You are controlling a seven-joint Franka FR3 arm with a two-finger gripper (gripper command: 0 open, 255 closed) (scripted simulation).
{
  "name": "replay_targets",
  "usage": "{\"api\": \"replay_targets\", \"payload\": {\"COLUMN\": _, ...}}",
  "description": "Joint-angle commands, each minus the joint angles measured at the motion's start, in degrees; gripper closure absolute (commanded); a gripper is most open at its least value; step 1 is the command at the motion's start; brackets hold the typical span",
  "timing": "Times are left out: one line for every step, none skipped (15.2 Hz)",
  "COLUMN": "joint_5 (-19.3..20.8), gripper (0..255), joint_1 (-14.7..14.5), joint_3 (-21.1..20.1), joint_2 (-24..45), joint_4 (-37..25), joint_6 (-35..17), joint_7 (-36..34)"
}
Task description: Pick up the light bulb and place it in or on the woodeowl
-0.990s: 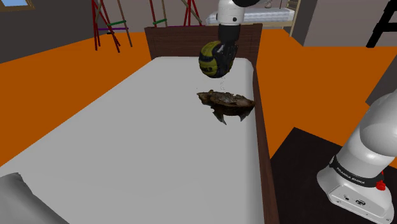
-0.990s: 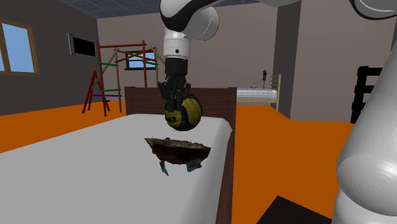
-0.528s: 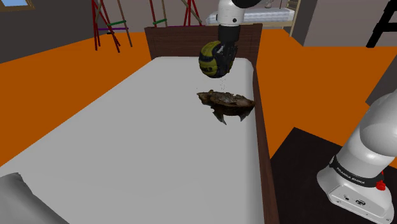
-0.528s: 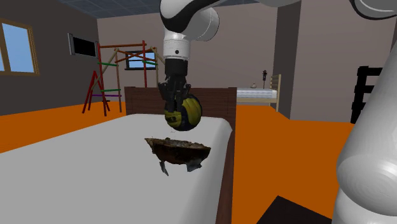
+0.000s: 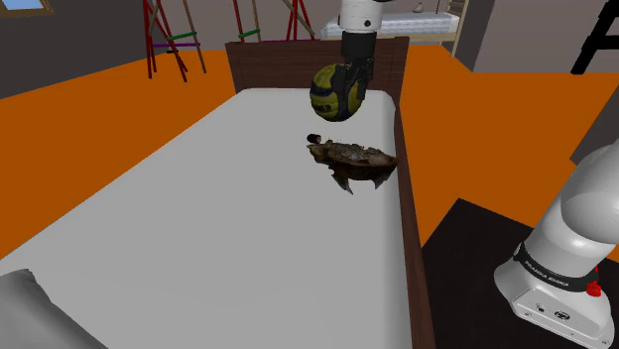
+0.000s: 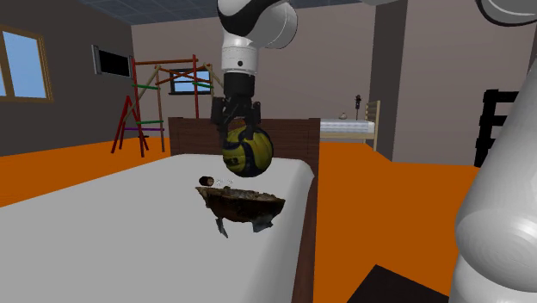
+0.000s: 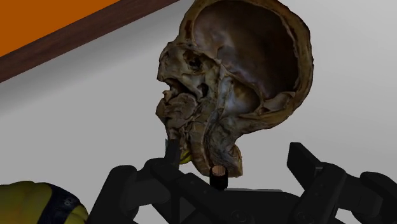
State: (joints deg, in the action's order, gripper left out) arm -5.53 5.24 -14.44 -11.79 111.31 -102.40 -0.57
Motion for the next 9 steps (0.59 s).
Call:
{"api": "replay_targets", "payload": {"joint_5": 0.2, "gripper": 0, "joint_1": 0.1, "joint_3": 0.1, "joint_2": 0.4, "joint_4": -4.0, "joint_6": 3.7, "joint_7": -0.2}}
{"api": "replay_targets", "payload": {"joint_5": 0.2, "gripper": 0, "joint_1": 0.2, "joint_3": 0.2, "joint_2": 0.5, "joint_4": -5.6, "joint_6": 5.2, "joint_7": -0.2}}
{"api": "replay_targets", "payload": {"joint_5": 0.2, "gripper": 0, "joint_1": 0.2, "joint_3": 0.2, "joint_2": 0.5, "joint_4": -5.6, "joint_6": 5.2, "joint_7": -0.2}}
{"api": "replay_targets", "payload": {"joint_5": 0.2, "gripper": 0, "joint_1": 0.2, "joint_3": 0.2, "joint_2": 0.5, "joint_4": -5.6, "joint_6": 5.2, "joint_7": -0.2}}
{"api": "replay_targets", "payload": {"joint_5": 0.2, "gripper": 0, "joint_1": 0.2, "joint_3": 0.2, "joint_2": 0.5, "joint_4": -5.6, "joint_6": 5.2, "joint_7": -0.2}}
{"api": "replay_targets", "payload": {"joint_5": 0.2, "gripper": 0, "joint_1": 0.2, "joint_3": 0.2, "joint_2": 0.5, "joint_4": -5.6, "joint_6": 5.2, "joint_7": -0.2}}
{"api": "replay_targets", "payload": {"joint_5": 0.2, "gripper": 0, "joint_1": 0.2, "joint_3": 0.2, "joint_2": 0.5, "joint_4": -5.6, "joint_6": 5.2, "joint_7": -0.2}}
{"api": "replay_targets", "payload": {"joint_5": 0.2, "gripper": 0, "joint_1": 0.2, "joint_3": 0.2, "joint_2": 0.5, "joint_4": -5.6, "joint_6": 5.2, "joint_7": -0.2}}
{"api": "replay_targets", "payload": {"joint_5": 0.2, "gripper": 0, "joint_1": 0.2, "joint_3": 0.2, "joint_2": 0.5, "joint_4": -5.6, "joint_6": 5.2, "joint_7": -0.2}}
